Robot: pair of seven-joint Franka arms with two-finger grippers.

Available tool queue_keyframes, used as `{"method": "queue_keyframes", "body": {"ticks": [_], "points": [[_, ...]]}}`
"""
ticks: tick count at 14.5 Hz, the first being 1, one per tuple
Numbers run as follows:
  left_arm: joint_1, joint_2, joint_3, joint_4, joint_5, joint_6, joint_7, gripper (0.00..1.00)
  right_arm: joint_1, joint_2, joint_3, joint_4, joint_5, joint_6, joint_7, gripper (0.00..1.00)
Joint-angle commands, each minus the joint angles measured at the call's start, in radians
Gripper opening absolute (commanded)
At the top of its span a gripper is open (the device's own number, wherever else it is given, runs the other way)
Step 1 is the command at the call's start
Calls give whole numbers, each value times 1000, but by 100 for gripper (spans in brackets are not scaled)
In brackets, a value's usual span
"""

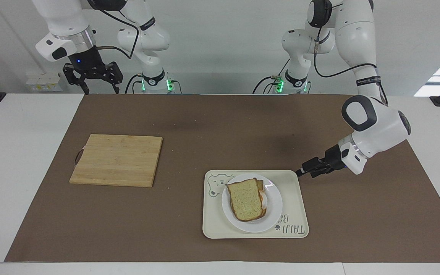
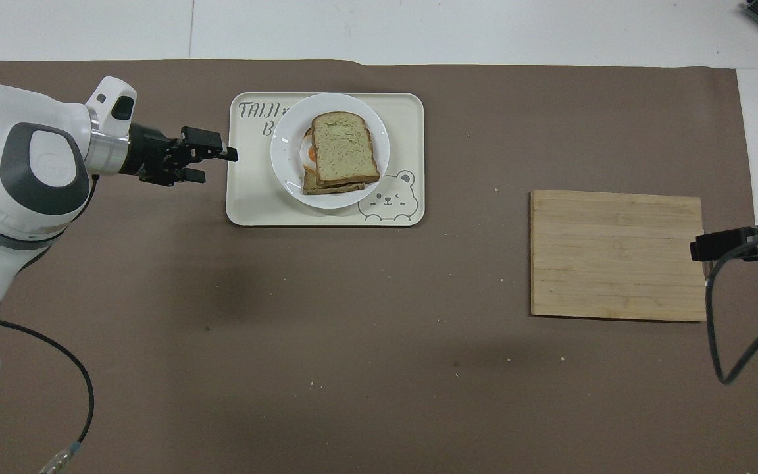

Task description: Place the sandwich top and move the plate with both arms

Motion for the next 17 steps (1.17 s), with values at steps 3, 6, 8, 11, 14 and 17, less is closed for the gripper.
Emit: {"method": "queue_keyframes", "body": {"ticks": [3,6,8,11,14,17], "points": [[3,-73,9,26,353,-88,-25,100,-3,-7,5,-1,-26,12,-14,100],[4,-155,11,23,439,-134,-8,100,-3,-8,3,-7,-37,19,-15,100],[4,-215,14,34,496,-197,7,100,-5,-8,5,-10,-34,19,-12,100],[53,-266,12,89,518,-342,64,100,-6,-8,5,-10,-17,18,-12,100],[99,-301,1,92,509,-381,113,100,-6,-8,5,-10,-17,18,-12,100],[79,-324,-5,98,522,-435,35,100,-6,-8,5,-10,-17,18,-14,100]]}}
